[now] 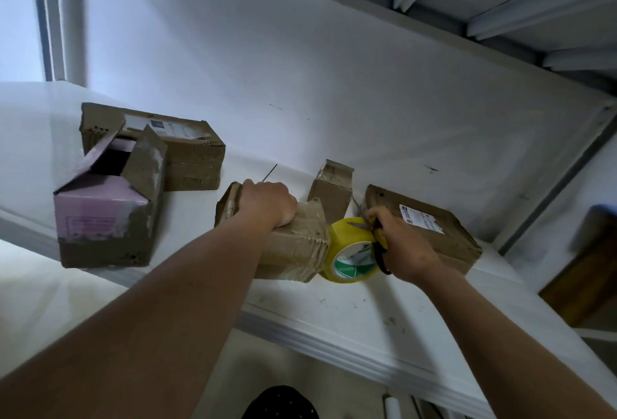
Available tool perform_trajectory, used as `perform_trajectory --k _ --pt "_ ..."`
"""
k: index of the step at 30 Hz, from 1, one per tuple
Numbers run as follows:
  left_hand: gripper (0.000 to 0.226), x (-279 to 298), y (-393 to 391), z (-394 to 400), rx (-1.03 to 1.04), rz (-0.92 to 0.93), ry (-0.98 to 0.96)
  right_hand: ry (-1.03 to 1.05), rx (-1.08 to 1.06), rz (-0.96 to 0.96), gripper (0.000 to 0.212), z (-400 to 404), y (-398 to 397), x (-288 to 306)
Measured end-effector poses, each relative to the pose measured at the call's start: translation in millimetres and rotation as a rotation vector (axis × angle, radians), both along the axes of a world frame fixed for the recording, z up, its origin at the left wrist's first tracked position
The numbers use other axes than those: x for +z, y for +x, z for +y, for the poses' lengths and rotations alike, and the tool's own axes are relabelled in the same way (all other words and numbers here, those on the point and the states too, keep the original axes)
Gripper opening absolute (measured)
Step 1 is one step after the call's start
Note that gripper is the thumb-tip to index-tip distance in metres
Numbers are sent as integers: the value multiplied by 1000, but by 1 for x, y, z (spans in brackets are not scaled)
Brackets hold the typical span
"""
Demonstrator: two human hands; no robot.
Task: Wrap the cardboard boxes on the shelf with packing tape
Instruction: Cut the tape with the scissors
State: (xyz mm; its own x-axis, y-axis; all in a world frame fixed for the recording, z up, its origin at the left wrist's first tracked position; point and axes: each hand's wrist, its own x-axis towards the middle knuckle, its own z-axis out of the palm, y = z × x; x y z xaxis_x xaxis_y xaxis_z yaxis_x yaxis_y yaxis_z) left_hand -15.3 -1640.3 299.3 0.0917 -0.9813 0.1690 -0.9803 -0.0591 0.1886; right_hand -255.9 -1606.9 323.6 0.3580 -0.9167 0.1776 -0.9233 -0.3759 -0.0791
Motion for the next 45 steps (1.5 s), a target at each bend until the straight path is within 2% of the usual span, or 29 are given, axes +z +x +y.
perform_trajectory --k 2,4,7,8,10,12,13,16,19,23,31,35,37,41,45 --pt "34 0 0 0 4 6 3 93 14 -13 52 -4 -3 11" --pt "36 0 -1 -1 12 3 3 123 -26 -48 56 -2 -5 26" --pt "36 0 -1 -2 16 0 4 99 -69 -267 56 9 -2 53" --pt "36 -1 -1 -2 15 -2 3 195 -38 -378 55 14 1 61" --pt "36 0 -1 -2 15 -1 -2 599 64 -481 68 26 7 72" --pt "37 0 -1 -1 14 3 -2 1028 102 -435 87 36 9 70" --pt "37 0 -1 0 12 6 0 1170 99 -393 93 39 9 66" --pt "33 1 -1 0 8 6 0 1347 79 -320 96 44 7 50" --pt "29 1 -1 0 6 12 -5 1393 52 -328 94 43 4 42" --pt "26 0 0 -1 14 20 -2 1376 19 -405 101 41 2 37" --pt "35 0 -1 -1 14 14 -6 1332 45 -626 105 39 21 13" --pt "36 1 -1 -1 17 13 -12 1270 35 -673 105 37 32 5" --pt "36 0 -1 -1 17 16 -15 1238 20 -675 100 36 35 4" --pt "35 -1 -1 -2 19 27 -15 1190 -26 -677 70 35 39 4" --pt "35 -1 -1 -2 18 29 -19 1160 -75 -659 63 36 43 8"
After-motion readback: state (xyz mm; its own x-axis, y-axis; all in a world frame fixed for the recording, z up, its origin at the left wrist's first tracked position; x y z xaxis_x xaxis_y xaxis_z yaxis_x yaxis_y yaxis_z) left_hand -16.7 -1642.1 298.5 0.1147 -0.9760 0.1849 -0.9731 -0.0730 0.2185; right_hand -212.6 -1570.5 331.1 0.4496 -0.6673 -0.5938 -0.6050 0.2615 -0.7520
